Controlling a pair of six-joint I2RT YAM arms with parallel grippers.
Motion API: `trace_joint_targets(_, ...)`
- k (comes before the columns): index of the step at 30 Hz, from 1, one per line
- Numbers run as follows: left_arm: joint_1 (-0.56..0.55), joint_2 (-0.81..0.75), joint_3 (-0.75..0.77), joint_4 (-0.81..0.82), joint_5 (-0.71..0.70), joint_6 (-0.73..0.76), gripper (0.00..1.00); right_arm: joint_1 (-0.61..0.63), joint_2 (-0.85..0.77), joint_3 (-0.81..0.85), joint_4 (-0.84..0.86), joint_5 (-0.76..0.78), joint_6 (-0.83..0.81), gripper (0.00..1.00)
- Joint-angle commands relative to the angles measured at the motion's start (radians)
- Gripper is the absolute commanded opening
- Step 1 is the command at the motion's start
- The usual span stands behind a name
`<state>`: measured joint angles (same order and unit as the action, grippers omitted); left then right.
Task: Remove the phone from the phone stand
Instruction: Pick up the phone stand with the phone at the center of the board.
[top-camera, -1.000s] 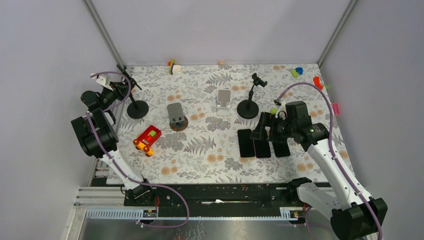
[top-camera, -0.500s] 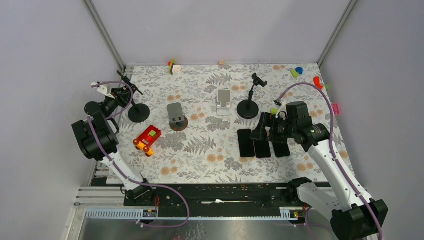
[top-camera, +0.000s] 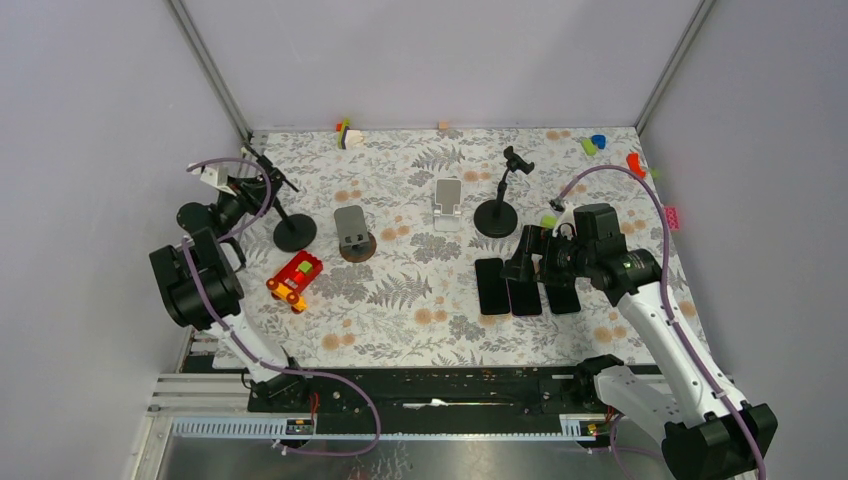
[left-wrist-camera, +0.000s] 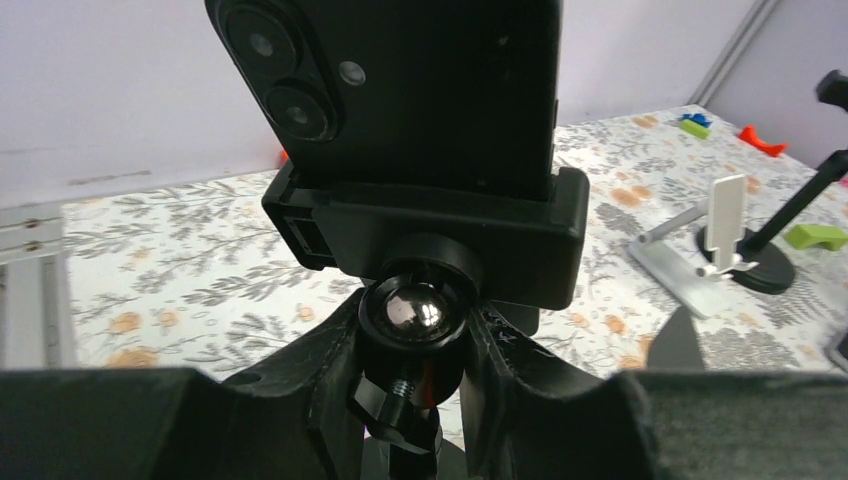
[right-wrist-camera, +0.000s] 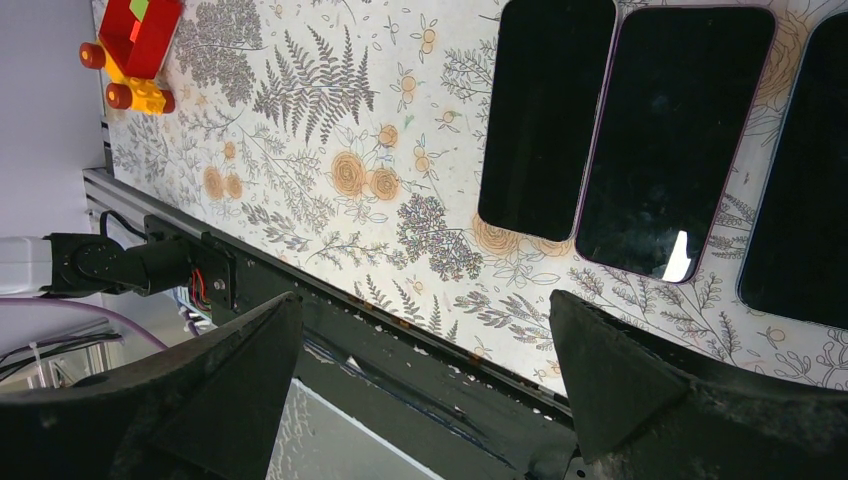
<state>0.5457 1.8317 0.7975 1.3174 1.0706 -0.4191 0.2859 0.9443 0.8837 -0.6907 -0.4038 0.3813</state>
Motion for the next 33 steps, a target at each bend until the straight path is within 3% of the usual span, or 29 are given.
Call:
trace_joint_targets(1,-0.021,-0.154,-0.026,0.123,-0.073,-0.059,0.0,-0.002,-0.019,0.008,0.01,-0.005,-0.017,1.0)
trace_joint_targets(12,-0.009,-0.339,-0.036,0.12,-0.18,-0.274,0.0,-0.002,-0.009,0.015,0.029,-0.031,-0.006,1.0)
trace_joint_targets(27,-0.011,-0.562,-0.081,0.053,-0.179,-0.316,0.0,-0.002,-0.023,0.02,0.029,-0.039,0.022,1.0)
trace_joint_targets(33,-0.059,-0.703,-0.07,-0.103,-0.156,-0.264,0.0,-0.002,-0.039,0.019,0.017,0.006,0.018,1.0)
